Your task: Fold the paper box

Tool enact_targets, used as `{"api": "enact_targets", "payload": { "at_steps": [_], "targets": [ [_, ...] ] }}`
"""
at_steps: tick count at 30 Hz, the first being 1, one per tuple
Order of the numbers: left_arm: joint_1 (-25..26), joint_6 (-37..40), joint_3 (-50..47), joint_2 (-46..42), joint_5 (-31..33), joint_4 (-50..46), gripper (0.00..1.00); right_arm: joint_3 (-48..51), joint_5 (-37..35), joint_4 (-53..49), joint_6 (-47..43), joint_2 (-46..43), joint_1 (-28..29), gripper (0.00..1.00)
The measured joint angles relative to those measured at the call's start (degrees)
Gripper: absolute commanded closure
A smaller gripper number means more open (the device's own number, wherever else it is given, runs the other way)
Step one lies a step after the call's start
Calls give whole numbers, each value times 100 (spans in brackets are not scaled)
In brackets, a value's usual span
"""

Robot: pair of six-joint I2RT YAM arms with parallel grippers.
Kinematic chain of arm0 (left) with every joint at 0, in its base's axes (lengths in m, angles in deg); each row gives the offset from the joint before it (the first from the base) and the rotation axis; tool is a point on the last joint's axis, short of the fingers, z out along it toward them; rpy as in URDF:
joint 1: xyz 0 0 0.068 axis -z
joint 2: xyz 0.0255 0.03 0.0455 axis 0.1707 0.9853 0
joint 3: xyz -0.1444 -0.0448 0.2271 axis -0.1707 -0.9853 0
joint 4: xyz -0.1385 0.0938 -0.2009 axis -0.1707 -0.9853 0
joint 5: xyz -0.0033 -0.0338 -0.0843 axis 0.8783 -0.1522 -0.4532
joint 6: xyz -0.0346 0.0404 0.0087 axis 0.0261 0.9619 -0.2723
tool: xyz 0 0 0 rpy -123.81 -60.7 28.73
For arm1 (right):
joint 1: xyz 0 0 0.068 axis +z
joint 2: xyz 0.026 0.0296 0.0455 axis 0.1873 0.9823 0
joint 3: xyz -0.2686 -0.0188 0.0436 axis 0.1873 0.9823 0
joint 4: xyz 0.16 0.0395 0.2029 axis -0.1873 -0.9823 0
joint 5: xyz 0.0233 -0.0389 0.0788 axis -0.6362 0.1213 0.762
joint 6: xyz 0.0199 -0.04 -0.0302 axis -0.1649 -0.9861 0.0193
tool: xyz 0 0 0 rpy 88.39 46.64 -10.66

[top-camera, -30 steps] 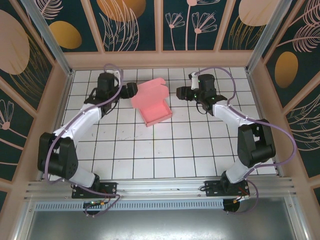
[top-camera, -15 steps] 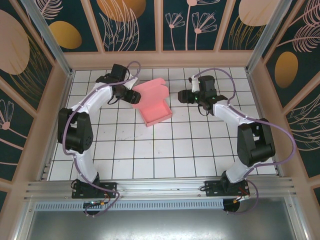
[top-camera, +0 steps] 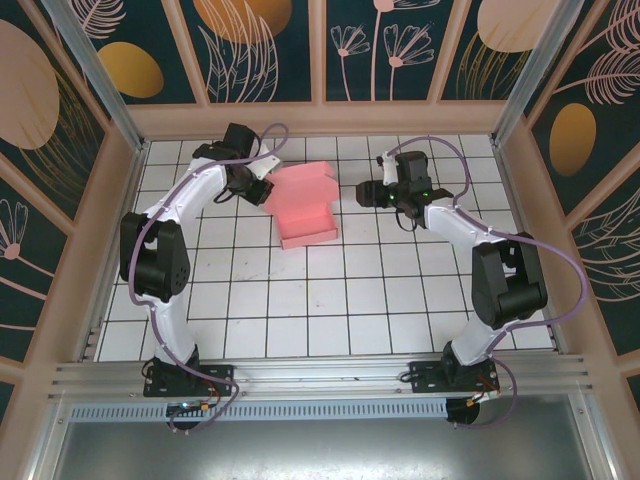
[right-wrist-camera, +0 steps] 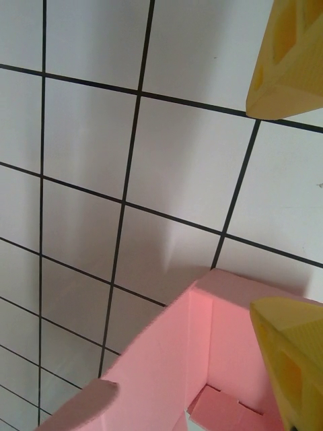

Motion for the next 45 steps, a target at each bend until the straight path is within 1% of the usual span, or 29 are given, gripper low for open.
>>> {"api": "enact_targets", "payload": {
  "at_steps": [5,8,14,16,19,24,27,30,35,39,41,43,45],
  "targets": [
    [42,354,-216,-136,-227,109,100,-33,11,-96,-33,-55,0,29],
    [146,568,-372,-304,-428,151,100,2,44,-188,-227,-264,15,29],
    [363,863,-573,-610,-787,190,100,199,168,-358,-922,-1062,289,29],
    [380,907,-616,-656,-879,192,100,166,173,-459,-1211,-1152,433,29],
    [378,949,-625,-658,-1014,184,100,72,74,-739,-1652,-1121,625,34],
    [378,1049,-756,-656,-1174,160,100,-417,-205,-1381,-2247,-737,780,52],
    [378,1121,-798,-643,-1217,107,100,-743,-275,-1683,-2516,-466,737,57],
    [378,1161,-782,-568,-1250,74,100,-992,-234,-2011,-2745,-254,616,57],
    [372,1263,-643,-341,-1300,2,100,-1386,15,-2509,-3132,87,396,53],
    [374,1401,-634,-293,-1327,-68,100,-1742,378,-3001,-3458,378,289,51],
    [374,1447,-634,-284,-1344,-96,100,-1899,560,-3217,-3604,522,280,53],
    [374,1488,-632,-278,-1355,-118,100,-2055,717,-3425,-3748,682,280,56],
    [374,1521,-623,-271,-1360,-133,100,-2186,828,-3637,-3901,850,280,63]
  ]
}}
